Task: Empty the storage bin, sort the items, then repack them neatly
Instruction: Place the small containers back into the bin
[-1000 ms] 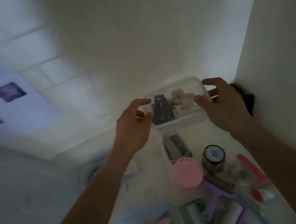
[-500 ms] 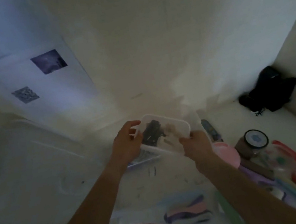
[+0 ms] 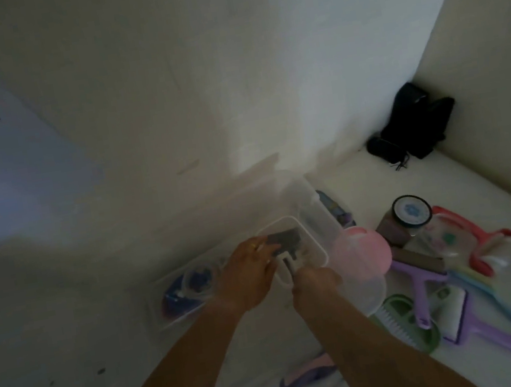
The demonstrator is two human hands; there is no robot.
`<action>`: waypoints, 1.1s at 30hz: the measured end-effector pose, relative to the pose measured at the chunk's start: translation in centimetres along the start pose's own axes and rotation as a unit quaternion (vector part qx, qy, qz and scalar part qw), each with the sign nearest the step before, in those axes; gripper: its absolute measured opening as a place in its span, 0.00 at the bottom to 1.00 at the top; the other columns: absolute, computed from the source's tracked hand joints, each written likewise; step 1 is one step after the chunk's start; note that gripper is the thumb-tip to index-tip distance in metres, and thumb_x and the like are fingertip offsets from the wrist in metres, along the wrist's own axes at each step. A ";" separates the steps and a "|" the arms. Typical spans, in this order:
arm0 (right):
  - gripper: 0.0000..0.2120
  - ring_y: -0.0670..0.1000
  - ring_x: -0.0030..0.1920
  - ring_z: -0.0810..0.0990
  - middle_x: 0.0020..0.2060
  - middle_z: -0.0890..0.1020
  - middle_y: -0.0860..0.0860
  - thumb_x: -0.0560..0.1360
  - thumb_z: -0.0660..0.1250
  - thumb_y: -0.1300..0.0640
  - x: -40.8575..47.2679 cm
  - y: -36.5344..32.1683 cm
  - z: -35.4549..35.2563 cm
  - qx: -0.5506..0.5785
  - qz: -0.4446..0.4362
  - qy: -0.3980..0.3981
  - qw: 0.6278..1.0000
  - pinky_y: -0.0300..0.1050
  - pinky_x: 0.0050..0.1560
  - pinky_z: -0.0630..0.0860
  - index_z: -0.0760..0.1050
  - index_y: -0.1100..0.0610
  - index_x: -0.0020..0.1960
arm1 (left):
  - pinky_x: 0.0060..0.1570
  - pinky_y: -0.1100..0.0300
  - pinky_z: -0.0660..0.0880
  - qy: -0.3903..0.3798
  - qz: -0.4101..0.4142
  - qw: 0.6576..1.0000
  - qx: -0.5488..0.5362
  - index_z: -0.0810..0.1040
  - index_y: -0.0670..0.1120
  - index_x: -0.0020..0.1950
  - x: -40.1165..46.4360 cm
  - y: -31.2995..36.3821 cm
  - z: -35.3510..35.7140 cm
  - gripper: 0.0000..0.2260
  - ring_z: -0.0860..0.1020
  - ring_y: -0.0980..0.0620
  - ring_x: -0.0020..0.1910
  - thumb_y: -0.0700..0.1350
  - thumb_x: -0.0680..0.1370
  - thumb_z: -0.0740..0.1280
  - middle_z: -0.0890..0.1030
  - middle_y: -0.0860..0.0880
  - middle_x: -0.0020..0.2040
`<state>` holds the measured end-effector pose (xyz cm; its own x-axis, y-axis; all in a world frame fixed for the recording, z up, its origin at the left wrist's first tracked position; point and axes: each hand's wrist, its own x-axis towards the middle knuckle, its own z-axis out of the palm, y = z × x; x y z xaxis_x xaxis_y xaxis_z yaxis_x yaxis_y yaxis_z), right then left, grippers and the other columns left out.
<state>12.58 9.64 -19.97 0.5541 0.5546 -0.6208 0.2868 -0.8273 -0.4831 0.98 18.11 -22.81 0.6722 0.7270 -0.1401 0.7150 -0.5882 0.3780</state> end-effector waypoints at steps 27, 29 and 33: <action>0.10 0.57 0.41 0.80 0.39 0.80 0.59 0.73 0.69 0.54 17.0 -0.4 -20.5 -0.011 -0.164 -0.009 0.986 0.47 0.43 0.78 0.76 0.62 0.40 | 0.55 0.52 0.74 0.163 -0.003 0.986 0.041 0.78 0.51 0.59 10.7 14.8 -7.7 0.12 0.74 0.46 0.59 0.53 0.79 0.62 0.77 0.48 0.57; 0.11 0.57 0.38 0.81 0.37 0.79 0.57 0.73 0.69 0.54 19.2 -1.5 -19.8 -0.105 -0.183 -0.042 0.977 0.47 0.36 0.80 0.73 0.59 0.37 | 0.55 0.53 0.74 0.132 -0.021 0.990 0.055 0.79 0.52 0.57 12.0 15.0 -7.0 0.11 0.75 0.46 0.57 0.52 0.79 0.63 0.79 0.48 0.55; 0.13 0.57 0.38 0.82 0.35 0.78 0.56 0.72 0.71 0.55 22.1 -2.1 -16.8 -0.232 -0.209 -0.125 0.942 0.49 0.39 0.83 0.70 0.61 0.37 | 0.56 0.53 0.72 0.081 -0.037 0.992 0.091 0.82 0.50 0.53 13.6 14.9 -6.3 0.11 0.79 0.43 0.51 0.51 0.78 0.63 0.83 0.46 0.51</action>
<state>37.38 22.17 -22.30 0.1325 0.7967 -0.5897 0.7822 -0.4495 -0.4315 19.56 21.41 -13.34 0.5869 0.8096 -0.0078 0.7943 -0.5738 0.1995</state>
